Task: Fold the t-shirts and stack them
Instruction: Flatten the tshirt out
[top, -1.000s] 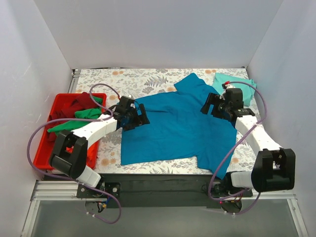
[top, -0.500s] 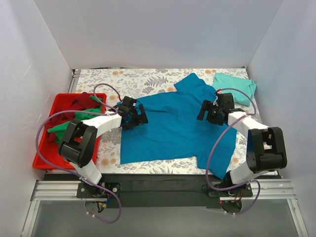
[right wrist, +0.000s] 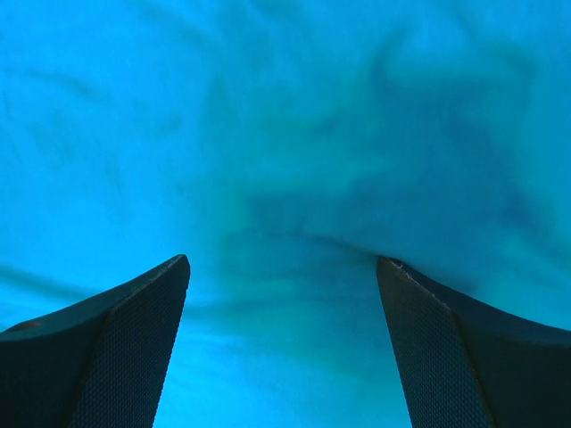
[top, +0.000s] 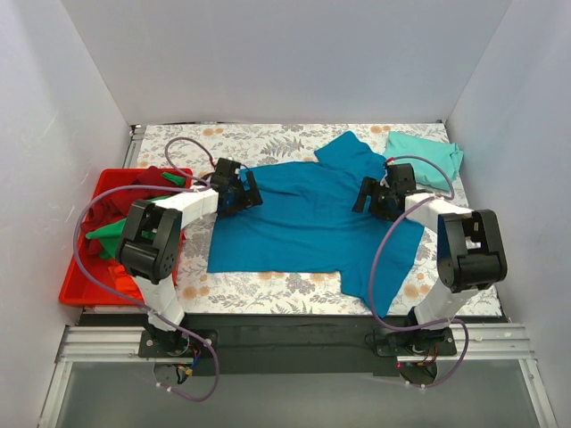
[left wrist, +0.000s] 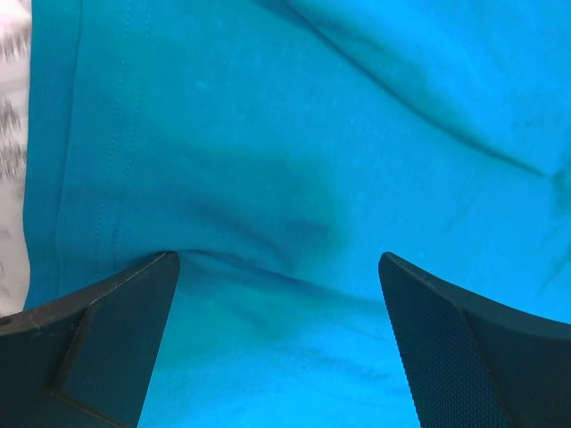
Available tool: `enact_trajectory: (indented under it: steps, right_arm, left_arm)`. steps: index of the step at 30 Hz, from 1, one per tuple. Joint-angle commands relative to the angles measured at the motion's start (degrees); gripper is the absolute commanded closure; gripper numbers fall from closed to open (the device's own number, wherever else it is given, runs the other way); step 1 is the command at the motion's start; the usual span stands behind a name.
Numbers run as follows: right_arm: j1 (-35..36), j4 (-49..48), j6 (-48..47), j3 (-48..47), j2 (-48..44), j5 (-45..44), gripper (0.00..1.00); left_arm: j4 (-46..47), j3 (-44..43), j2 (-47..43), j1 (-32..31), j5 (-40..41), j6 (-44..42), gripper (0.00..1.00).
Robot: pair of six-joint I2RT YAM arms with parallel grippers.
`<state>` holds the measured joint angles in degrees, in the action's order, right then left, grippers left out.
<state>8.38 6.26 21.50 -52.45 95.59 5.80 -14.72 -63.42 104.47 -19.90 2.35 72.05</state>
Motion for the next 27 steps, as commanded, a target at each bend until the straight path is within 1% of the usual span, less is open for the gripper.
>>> enact_trajectory:
  steps: [1,7,10,12,15,17,18,19,20,21,22,23,24,25,26,27]
  right_arm:
    - [0.14,-0.37,0.83,-3.26,5.12,0.08,0.08]
    - [0.14,0.24,1.09,-10.20,10.39,1.49,0.08]
    - [0.14,0.86,0.74,-12.24,11.19,2.98,0.08]
    - [0.06,1.12,0.13,-13.29,10.58,4.21,0.08]
    - [0.14,2.17,-1.10,-14.52,8.83,5.44,0.08]
    - [0.14,2.44,-1.54,-14.61,7.42,7.02,0.07]
    - [0.14,2.44,-1.63,-14.35,5.68,7.73,0.07]
    - [0.14,2.61,-1.55,-14.26,4.70,8.34,0.07]
    - [0.14,2.79,-1.20,-13.92,3.56,9.48,0.07]
    - [0.14,2.96,-1.02,-12.87,1.29,9.92,0.07]
    - [0.14,3.49,-0.93,-12.16,-0.04,10.28,0.07]
    - [0.14,3.75,-0.49,-11.11,-1.45,10.72,0.07]
    - [0.14,3.76,-0.32,-8.14,-4.68,10.72,0.07]
    - [0.14,3.84,-0.23,-6.72,-6.45,10.72,0.07]
    - [0.14,3.93,-0.23,-4.88,-8.21,10.63,0.07]
    - [0.14,4.02,-0.23,-3.21,-11.71,10.28,0.07]
  left_arm:
    - [-2.86,-2.48,5.21,1.00,0.73,-3.49,0.05]
    - [-4.17,-8.82,10.57,3.11,0.46,-4.81,0.05]
    - [-4.79,-12.42,11.64,3.38,0.38,-6.04,0.04]
    - [-4.70,-14.10,11.20,3.29,-1.47,-6.57,0.05]
    - [-4.97,-14.45,8.13,2.33,0.19,-7.45,0.05]
    - [-5.40,-13.58,3.83,1.80,1.95,-7.10,0.05]
    - [-5.75,-11.83,2.08,1.19,4.65,-6.49,0.05]
    - [-6.02,-10.69,-1.68,0.92,6.07,-5.70,0.04]
    - [-7.15,-9.46,-3.72,0.74,7.83,-3.61,0.05]
    - [-7.77,-6.14,-5.92,0.39,11.50,-2.37,0.05]
    - [-8.21,-4.36,-10.12,0.22,13.54,-1.48,0.05]
    - [-8.74,-2.08,-12.33,-0.05,15.30,-0.43,0.06]
    - [-8.92,0.03,-14.36,-0.57,16.97,1.06,0.06]
    - [-9.10,4.05,-18.03,-0.93,19.94,1.86,0.07]
    - [-10.14,5.74,-19.55,-1.10,21.37,2.56,0.11]
    - [-10.67,7.24,-21.83,-1.28,22.34,4.31,0.14]
